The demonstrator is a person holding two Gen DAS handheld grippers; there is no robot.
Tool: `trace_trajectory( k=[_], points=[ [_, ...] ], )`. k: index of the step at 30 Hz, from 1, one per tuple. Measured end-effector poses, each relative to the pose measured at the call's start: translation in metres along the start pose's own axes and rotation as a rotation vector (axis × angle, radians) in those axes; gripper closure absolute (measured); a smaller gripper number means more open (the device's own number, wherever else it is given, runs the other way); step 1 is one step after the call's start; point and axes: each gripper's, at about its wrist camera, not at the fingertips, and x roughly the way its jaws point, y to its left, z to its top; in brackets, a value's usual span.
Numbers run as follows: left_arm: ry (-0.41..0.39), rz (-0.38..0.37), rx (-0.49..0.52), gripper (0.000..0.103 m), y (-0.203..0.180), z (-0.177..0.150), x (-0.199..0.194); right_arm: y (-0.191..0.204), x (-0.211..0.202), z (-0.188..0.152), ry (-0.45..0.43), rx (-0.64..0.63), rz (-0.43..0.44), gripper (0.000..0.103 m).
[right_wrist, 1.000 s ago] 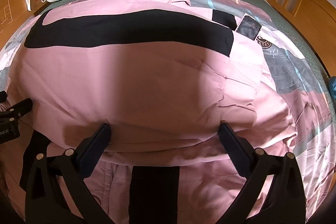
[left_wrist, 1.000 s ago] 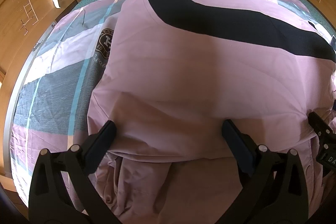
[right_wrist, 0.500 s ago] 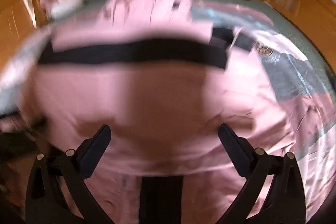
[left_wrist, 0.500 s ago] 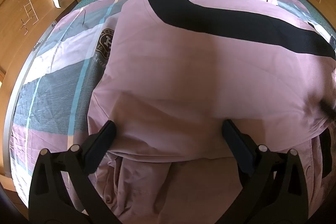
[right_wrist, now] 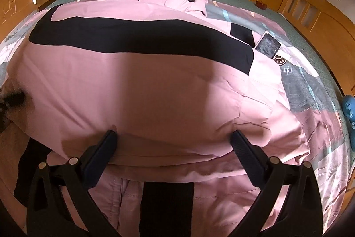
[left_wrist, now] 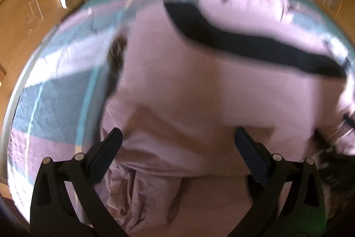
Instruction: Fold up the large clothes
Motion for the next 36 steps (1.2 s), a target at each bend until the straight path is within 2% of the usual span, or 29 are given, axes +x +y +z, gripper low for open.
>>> trace_trajectory(
  k=[5,36],
  points=[
    [-0.022,0.028,0.026,0.002,-0.0075,-0.0007,-0.0007,0.0011,-0.0005,-0.0018,-0.006,-0.001,-0.005,0.001],
    [-0.031,0.031,0.026,0.002,-0.0059,-0.004,-0.0004,0.0034,-0.0029,-0.0026,-0.017,-0.003,-0.016,0.001]
  ],
)
